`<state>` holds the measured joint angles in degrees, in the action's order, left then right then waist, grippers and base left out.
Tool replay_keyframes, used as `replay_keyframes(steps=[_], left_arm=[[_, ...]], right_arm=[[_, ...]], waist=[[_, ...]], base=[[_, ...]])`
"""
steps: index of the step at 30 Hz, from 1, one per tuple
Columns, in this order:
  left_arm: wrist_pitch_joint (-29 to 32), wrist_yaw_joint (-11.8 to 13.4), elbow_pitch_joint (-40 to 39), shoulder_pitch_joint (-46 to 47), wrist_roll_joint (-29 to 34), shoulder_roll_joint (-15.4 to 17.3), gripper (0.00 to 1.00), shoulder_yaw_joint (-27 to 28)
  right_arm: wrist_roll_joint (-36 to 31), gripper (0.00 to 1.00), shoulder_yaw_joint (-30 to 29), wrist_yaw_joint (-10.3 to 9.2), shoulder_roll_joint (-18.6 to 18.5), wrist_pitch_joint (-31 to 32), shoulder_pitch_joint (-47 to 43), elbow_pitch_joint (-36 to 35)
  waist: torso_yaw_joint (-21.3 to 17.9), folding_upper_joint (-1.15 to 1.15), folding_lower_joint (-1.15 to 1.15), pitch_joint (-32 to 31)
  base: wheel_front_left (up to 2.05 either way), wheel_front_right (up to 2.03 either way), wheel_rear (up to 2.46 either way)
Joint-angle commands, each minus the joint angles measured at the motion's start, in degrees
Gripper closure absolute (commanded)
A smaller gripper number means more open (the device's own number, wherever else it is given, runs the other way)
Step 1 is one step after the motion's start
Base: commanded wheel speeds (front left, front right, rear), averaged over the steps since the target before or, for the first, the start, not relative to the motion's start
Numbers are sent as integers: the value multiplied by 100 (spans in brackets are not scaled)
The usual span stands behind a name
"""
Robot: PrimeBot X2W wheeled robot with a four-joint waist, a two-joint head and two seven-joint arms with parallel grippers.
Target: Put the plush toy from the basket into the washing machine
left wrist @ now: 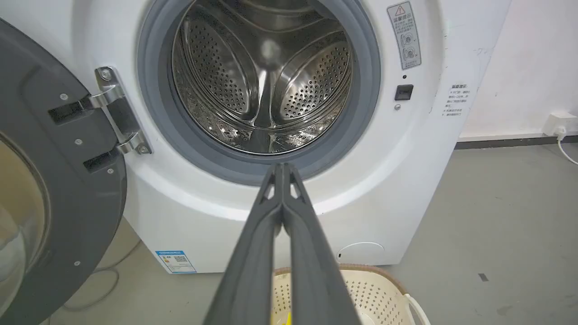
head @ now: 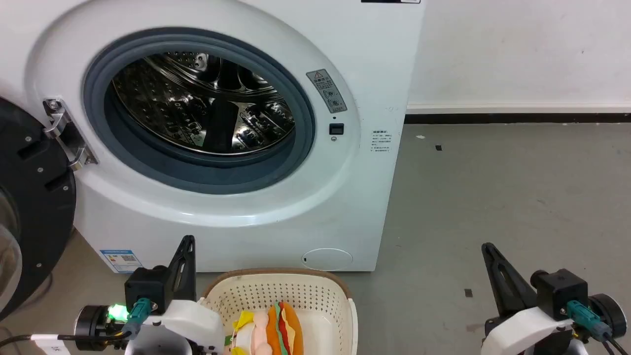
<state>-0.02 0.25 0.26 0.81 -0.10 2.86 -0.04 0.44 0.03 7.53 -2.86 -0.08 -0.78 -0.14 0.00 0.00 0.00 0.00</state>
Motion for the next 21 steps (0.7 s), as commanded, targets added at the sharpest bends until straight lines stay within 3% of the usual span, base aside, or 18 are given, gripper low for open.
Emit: replay_keyframes(steps=[1, 21], left_arm=[[2, -25, -26, -81, 10, 1, 100, 4], [2, -25, -26, -81, 10, 1, 100, 4]], right_arm=[[-44, 100, -3, -4, -1, 8, 78, 14], [-44, 100, -3, -4, -1, 8, 78, 14]], waist=[[0, 0, 0, 0], [0, 0, 0, 0]], base=[[0, 0, 0], [0, 0, 0]])
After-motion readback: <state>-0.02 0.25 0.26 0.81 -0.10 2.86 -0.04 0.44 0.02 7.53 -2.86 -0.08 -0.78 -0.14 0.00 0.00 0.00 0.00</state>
